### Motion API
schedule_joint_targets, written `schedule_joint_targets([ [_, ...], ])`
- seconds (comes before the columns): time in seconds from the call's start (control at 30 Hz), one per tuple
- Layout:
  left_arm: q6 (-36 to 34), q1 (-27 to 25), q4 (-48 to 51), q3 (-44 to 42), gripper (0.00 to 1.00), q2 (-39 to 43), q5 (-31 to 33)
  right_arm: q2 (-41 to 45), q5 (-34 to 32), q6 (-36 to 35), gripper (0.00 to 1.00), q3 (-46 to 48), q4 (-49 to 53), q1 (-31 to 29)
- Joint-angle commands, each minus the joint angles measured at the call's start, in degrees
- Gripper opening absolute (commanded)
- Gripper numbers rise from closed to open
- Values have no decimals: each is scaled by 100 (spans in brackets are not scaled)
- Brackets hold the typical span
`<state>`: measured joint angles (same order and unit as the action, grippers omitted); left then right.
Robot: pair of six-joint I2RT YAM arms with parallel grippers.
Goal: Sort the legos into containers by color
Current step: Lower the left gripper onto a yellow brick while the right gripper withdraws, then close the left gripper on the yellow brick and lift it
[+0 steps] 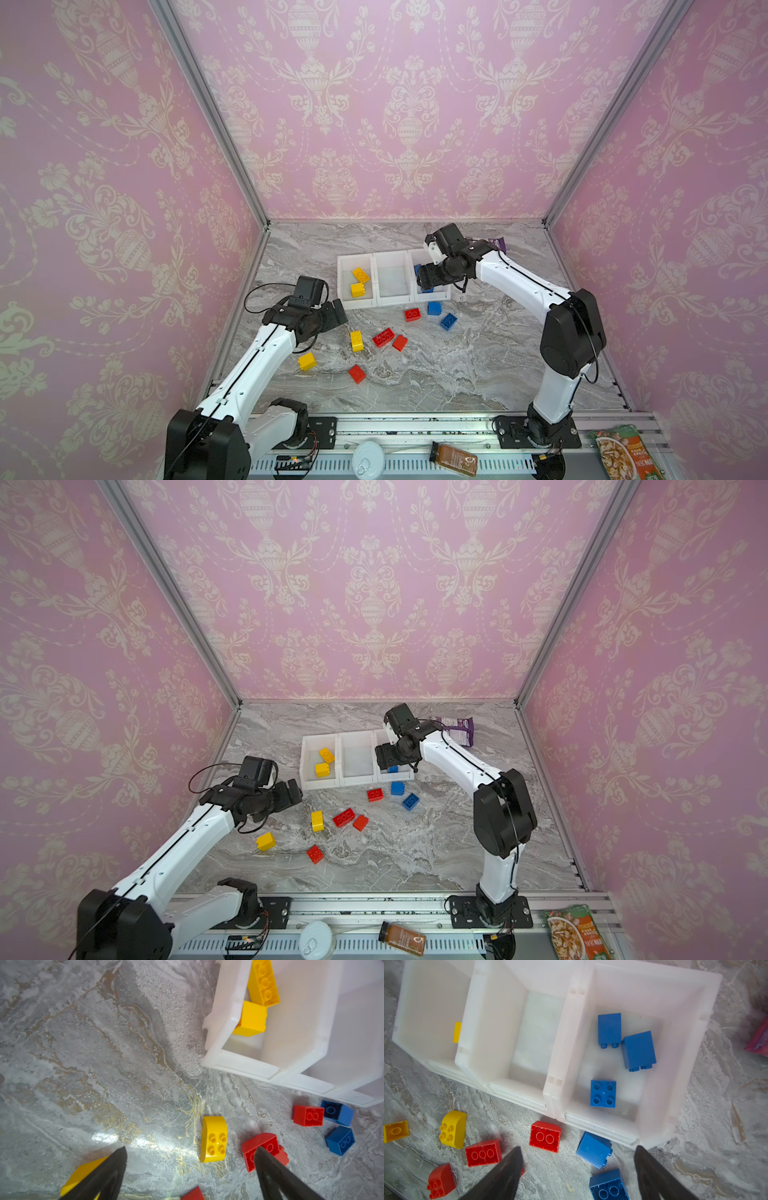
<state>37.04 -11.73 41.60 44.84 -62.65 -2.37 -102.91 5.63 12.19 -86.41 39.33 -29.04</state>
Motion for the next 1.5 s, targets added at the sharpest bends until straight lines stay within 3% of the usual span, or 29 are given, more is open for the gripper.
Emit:
schedule_joint_targets([
  [0.0, 417, 47, 934, -49, 99, 151, 404, 423, 221, 163, 88, 481, -339, -46],
  [0.27, 949, 222, 1639, -244, 99, 299, 437, 1021, 400, 246, 91, 1349, -668, -51],
  [0.4, 1077, 514, 1566, -642, 99, 383, 243, 1224, 436, 205, 92, 1558, -681, -50],
  [0.7, 1119, 778, 1193, -872, 97, 142, 451, 1557, 466, 194, 92, 1799, -707, -54],
  [1.03, 853, 891, 87, -1409, 88, -19, 264, 1717, 396, 285, 93, 1847, -668, -55],
  [1.3, 767, 874, -236, -1786, 76, -33, -318, 1666, 341, 368, 93, 1752, -663, -52],
  [1.47, 796, 848, -285, -1883, 67, -1, -337, 1625, 336, 412, 93, 1674, -654, -58],
])
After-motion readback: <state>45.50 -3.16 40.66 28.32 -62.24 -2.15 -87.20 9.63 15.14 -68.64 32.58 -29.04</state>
